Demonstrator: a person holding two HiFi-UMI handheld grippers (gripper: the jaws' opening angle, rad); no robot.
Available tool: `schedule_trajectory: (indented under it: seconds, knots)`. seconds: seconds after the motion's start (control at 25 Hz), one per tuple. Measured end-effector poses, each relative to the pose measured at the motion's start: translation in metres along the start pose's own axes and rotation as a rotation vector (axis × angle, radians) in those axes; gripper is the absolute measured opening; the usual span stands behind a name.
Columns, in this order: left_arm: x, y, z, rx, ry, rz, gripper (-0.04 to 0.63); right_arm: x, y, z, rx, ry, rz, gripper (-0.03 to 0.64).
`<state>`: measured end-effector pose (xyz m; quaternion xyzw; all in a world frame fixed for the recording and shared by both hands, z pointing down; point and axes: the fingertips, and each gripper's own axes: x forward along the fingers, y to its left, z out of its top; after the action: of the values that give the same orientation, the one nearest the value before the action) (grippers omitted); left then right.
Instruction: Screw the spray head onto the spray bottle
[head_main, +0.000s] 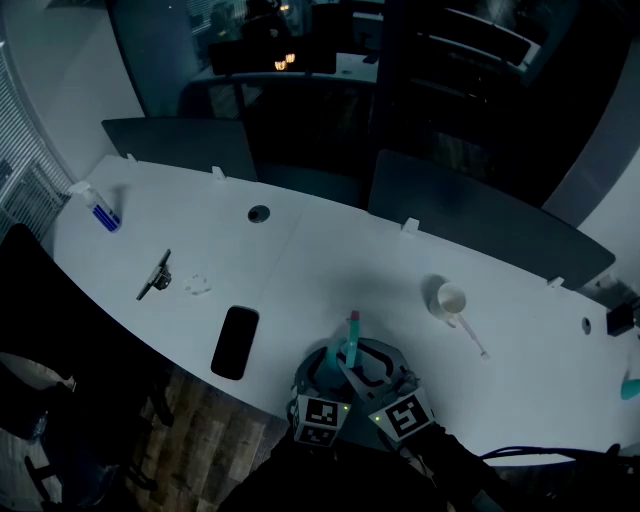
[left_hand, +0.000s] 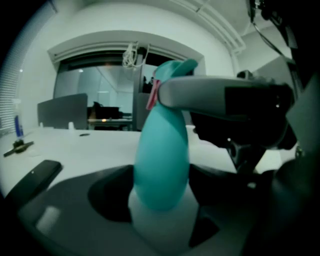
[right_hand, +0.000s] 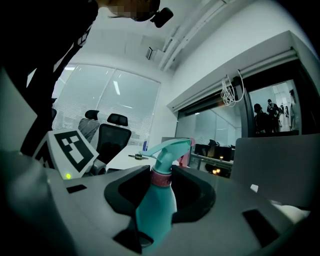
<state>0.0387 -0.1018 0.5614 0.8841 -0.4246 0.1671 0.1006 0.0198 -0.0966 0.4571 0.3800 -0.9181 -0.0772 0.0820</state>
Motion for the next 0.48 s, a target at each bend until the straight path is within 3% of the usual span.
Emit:
schedule_trajectory:
  seconds: [0.08,0.16,0.24,0.32,0.4,0.48]
  knots:
    - [-0.002,0.002,-0.001,-0.033,-0.006,0.063,0.35,0.001,0.003,0.001,-0.006,-0.002,0.011,0.132]
    - [-0.004,0.002,0.0,-0.034,-0.017,0.036,0.354,0.002,0.004,0.002,0.003,-0.01,0.015,0.131]
    - [-0.009,-0.001,0.003,0.002,-0.06,-0.058,0.356,0.001,0.005,0.001,0.019,-0.013,0.026,0.132]
    - [-0.013,-0.004,0.008,0.056,-0.091,-0.205,0.374,0.0,0.005,0.0,0.036,-0.007,0.052,0.132]
    - [-0.011,-0.005,0.012,0.118,-0.06,-0.365,0.373,0.0,0.003,0.0,0.051,-0.009,0.083,0.132]
    - [-0.007,-0.006,0.012,0.198,-0.015,-0.461,0.334,0.0,-0.001,-0.001,0.055,-0.006,0.102,0.132]
